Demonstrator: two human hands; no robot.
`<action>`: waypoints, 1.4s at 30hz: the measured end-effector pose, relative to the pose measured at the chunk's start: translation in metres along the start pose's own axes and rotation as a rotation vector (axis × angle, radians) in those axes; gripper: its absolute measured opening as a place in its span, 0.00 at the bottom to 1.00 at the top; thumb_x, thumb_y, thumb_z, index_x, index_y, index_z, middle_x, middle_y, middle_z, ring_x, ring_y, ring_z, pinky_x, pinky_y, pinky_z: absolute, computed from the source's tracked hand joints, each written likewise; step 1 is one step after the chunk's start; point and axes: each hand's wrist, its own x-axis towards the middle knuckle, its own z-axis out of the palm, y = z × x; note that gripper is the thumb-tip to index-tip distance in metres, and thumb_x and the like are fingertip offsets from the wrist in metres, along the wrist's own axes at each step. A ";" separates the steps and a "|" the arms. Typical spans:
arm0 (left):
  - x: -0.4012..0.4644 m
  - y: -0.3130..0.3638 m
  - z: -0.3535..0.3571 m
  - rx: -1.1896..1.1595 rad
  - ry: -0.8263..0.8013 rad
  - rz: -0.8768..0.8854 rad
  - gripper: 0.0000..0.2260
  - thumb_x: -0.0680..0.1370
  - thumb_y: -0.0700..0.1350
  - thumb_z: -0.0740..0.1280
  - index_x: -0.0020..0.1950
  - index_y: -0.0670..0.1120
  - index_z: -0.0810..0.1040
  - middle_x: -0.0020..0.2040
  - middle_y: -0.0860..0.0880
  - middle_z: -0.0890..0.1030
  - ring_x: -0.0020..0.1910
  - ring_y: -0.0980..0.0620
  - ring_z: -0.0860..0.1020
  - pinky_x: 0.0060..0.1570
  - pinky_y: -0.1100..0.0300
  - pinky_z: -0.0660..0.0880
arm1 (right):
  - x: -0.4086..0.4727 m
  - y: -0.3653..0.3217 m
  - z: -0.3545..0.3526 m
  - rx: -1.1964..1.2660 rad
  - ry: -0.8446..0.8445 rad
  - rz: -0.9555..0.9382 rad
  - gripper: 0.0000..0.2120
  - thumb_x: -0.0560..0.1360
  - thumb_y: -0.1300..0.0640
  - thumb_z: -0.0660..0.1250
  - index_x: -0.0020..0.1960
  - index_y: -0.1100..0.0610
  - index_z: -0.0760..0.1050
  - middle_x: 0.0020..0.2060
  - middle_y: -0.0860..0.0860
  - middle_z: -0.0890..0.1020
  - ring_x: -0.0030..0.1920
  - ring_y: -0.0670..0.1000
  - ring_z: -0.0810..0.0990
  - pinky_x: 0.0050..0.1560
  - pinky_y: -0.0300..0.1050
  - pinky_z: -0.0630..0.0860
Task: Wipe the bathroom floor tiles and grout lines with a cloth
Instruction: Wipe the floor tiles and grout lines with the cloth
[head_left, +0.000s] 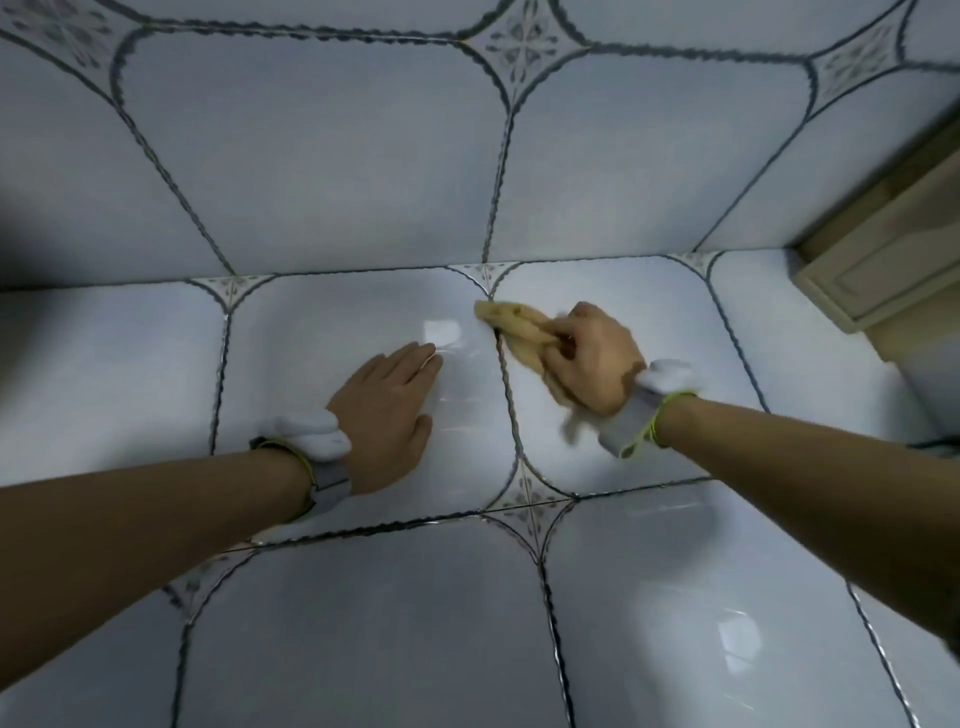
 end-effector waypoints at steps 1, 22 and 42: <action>0.005 0.003 0.001 -0.002 0.003 -0.010 0.28 0.80 0.47 0.56 0.78 0.44 0.49 0.79 0.47 0.50 0.78 0.51 0.49 0.76 0.56 0.45 | 0.018 0.015 -0.007 -0.037 0.036 0.123 0.10 0.74 0.54 0.63 0.51 0.54 0.81 0.44 0.55 0.76 0.46 0.60 0.78 0.42 0.45 0.68; 0.038 0.053 0.012 0.010 0.040 0.056 0.30 0.79 0.51 0.58 0.78 0.45 0.50 0.79 0.49 0.51 0.77 0.51 0.50 0.75 0.56 0.44 | -0.081 0.168 -0.058 -0.195 0.298 0.778 0.14 0.65 0.51 0.60 0.44 0.56 0.80 0.42 0.61 0.81 0.41 0.65 0.78 0.40 0.47 0.68; 0.064 0.021 0.007 0.132 -0.096 -0.051 0.46 0.70 0.69 0.62 0.78 0.46 0.48 0.79 0.49 0.47 0.77 0.49 0.48 0.75 0.52 0.50 | -0.078 0.159 -0.070 -0.155 0.240 0.810 0.08 0.73 0.56 0.65 0.49 0.57 0.80 0.47 0.60 0.81 0.48 0.64 0.78 0.48 0.50 0.74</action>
